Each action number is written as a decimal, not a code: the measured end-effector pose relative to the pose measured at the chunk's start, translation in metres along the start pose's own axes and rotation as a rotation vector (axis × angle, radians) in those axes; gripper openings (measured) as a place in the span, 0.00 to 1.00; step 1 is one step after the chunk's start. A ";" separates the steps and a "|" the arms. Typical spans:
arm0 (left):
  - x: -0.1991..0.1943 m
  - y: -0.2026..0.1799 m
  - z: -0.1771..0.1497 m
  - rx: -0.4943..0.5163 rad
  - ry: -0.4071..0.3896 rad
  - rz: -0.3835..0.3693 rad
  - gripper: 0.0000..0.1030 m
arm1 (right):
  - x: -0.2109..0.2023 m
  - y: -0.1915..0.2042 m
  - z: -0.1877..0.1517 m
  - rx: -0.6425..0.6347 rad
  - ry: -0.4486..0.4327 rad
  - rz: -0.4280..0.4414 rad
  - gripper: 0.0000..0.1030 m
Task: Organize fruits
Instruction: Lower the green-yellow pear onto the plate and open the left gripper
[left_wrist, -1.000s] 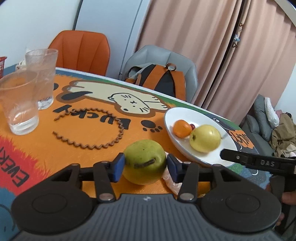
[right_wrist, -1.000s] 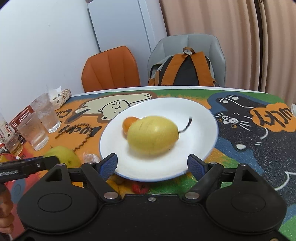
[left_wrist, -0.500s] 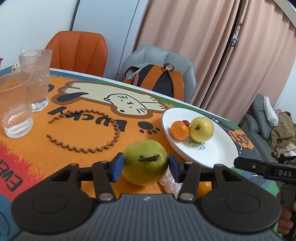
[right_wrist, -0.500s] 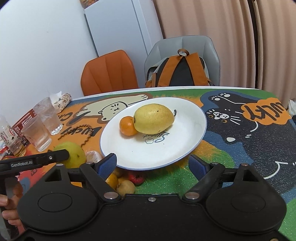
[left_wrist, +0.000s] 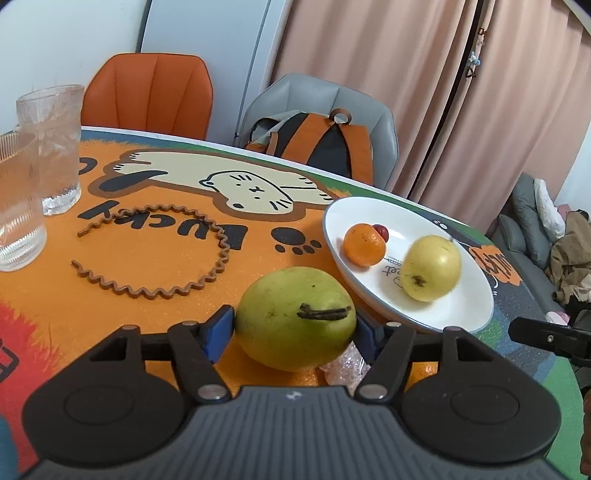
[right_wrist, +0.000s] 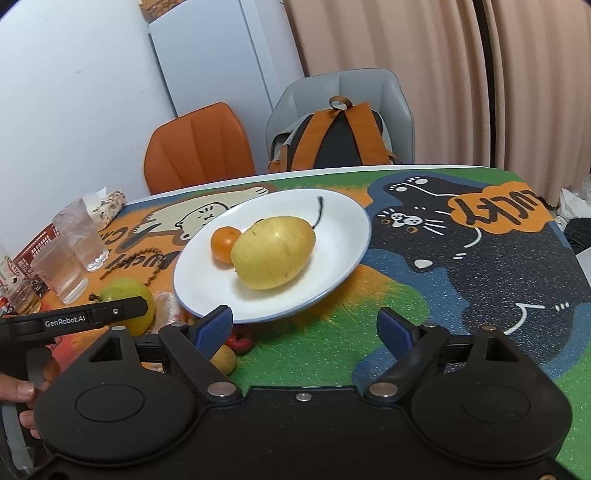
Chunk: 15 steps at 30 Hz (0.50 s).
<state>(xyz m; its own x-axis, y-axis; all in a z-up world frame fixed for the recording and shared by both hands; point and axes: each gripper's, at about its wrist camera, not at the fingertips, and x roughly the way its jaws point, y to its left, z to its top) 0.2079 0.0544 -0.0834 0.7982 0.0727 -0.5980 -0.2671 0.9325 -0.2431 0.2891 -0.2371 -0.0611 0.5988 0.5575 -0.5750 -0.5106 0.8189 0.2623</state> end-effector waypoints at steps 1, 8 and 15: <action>0.000 0.000 0.000 -0.004 0.002 -0.001 0.63 | -0.001 -0.001 0.000 0.001 0.001 -0.001 0.82; -0.017 -0.009 0.006 0.011 -0.037 -0.044 0.59 | -0.005 0.000 -0.002 0.004 -0.007 0.003 0.82; -0.019 -0.029 0.015 0.046 -0.046 -0.081 0.58 | -0.015 -0.007 -0.004 0.017 -0.020 -0.004 0.82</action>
<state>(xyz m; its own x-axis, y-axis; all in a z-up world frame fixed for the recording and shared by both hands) 0.2085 0.0315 -0.0540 0.8404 0.0117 -0.5418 -0.1765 0.9512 -0.2533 0.2813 -0.2516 -0.0579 0.6130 0.5564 -0.5609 -0.4975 0.8234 0.2730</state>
